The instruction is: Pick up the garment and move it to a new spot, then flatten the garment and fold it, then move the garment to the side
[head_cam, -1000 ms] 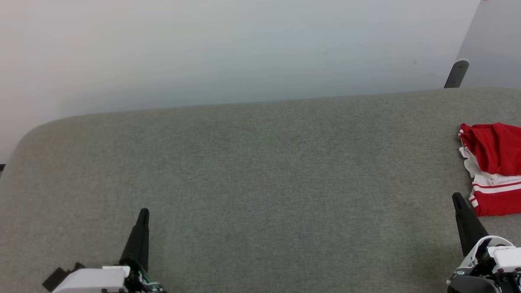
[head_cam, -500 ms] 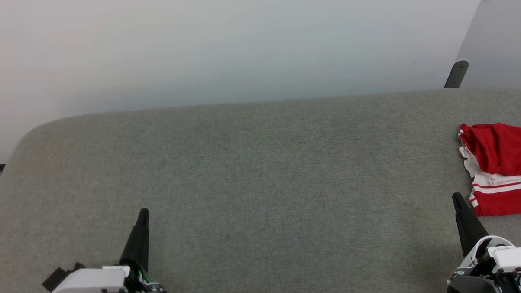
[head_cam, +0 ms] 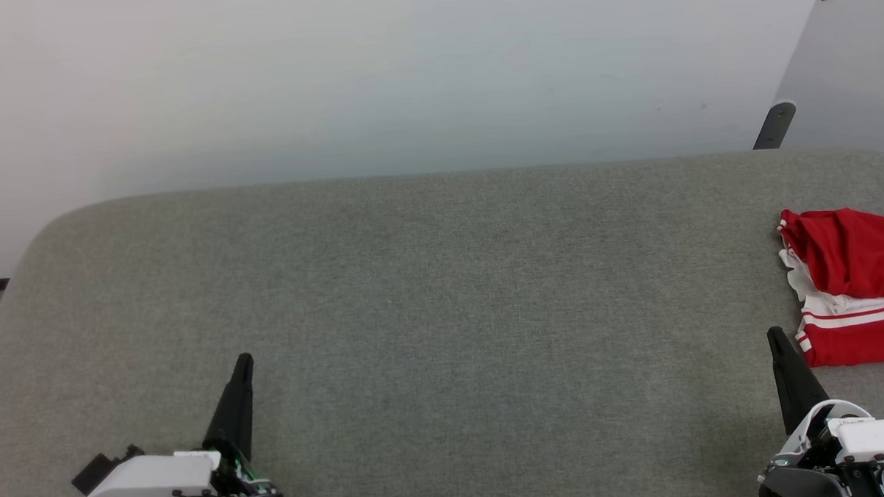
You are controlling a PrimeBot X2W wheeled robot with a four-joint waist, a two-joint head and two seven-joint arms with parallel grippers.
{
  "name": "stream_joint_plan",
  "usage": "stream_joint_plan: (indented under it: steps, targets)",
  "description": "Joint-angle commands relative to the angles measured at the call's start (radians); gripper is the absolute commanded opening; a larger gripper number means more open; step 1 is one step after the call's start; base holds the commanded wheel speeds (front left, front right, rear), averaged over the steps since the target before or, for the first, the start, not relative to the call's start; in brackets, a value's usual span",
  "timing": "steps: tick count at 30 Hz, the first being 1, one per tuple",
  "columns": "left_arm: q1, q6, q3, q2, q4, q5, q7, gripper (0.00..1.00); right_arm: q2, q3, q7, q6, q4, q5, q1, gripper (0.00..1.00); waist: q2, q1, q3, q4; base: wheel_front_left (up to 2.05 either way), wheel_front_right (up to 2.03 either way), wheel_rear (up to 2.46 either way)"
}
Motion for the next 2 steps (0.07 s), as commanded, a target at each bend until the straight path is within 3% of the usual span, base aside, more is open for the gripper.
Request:
stream_joint_plan:
  steps: [1, 2]
  targets:
    - [-0.008, -0.005, 0.001, 0.001, -0.002, -0.002, 0.003, 0.0, 0.004, 0.001, 0.002, 0.0, -0.002, 0.004, -0.003, 0.0, 0.0, 0.0, 0.0, 0.0, 0.0, 0.0, 0.0]
    - [-0.008, -0.005, 0.001, 0.001, -0.002, -0.002, 0.003, 0.0, 0.004, 0.001, 0.002, 0.0, -0.002, 0.004, -0.003, 0.0, 0.0, 0.0, 0.0, 0.0, 0.0, 0.0, 0.0]
